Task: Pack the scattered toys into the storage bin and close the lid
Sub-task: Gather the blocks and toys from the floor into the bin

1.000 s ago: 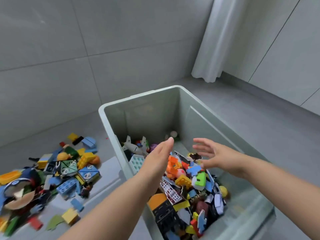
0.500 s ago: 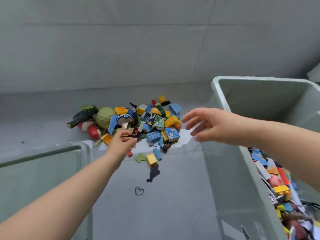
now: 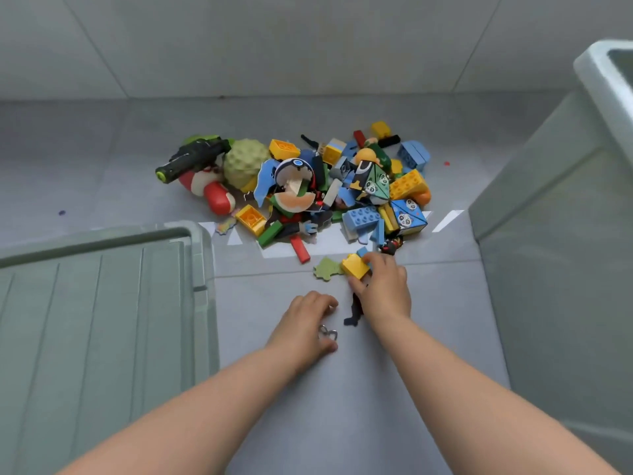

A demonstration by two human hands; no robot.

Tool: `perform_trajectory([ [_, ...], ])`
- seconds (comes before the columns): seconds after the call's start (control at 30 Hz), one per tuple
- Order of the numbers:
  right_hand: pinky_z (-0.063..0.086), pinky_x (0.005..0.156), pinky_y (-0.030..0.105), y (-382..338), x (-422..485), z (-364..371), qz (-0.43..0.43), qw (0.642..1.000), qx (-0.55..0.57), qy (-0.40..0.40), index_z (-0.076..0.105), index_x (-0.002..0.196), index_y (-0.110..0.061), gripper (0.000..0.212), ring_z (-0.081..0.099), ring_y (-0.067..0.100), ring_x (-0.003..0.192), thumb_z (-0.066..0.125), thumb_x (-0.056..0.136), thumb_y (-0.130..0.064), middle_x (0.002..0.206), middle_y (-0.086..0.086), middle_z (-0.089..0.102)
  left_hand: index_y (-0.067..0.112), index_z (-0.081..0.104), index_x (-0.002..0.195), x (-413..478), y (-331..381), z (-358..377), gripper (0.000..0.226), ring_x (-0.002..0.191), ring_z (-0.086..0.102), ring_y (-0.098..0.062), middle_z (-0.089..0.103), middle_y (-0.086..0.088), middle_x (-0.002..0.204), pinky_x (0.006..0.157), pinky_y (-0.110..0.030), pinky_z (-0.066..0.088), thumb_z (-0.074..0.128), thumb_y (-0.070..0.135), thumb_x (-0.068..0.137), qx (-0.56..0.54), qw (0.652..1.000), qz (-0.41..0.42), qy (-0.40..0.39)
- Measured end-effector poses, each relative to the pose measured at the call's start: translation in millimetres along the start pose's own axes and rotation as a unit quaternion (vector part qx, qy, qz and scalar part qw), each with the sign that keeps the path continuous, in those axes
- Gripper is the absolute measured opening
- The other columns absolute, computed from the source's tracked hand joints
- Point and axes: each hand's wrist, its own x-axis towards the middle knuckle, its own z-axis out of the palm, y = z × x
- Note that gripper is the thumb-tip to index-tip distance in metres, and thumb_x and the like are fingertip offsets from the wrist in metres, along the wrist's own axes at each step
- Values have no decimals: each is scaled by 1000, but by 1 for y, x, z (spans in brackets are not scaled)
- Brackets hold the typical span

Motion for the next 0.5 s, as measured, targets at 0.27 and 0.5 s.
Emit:
perform_trajectory([
  [0.27,36,74,15,5,-32,-22,50,963,256,62,52,95,-25,29,45,16,101,72,75,-18,103,-5,50,17,63,90,16,-10,-10,23,62,47,-8,54,1,73,57,-9,42,67,-3,80,-362,921,-119,85],
  [0.5,39,79,11,-32,-98,-7,-98,963,249,19,42,101,-42,55,46,4,95,81,62,-37,102,-28,48,4,65,89,10,10,-33,40,76,63,-25,66,-15,83,81,-37,52,41,36,94,-762,596,-240,-80],
])
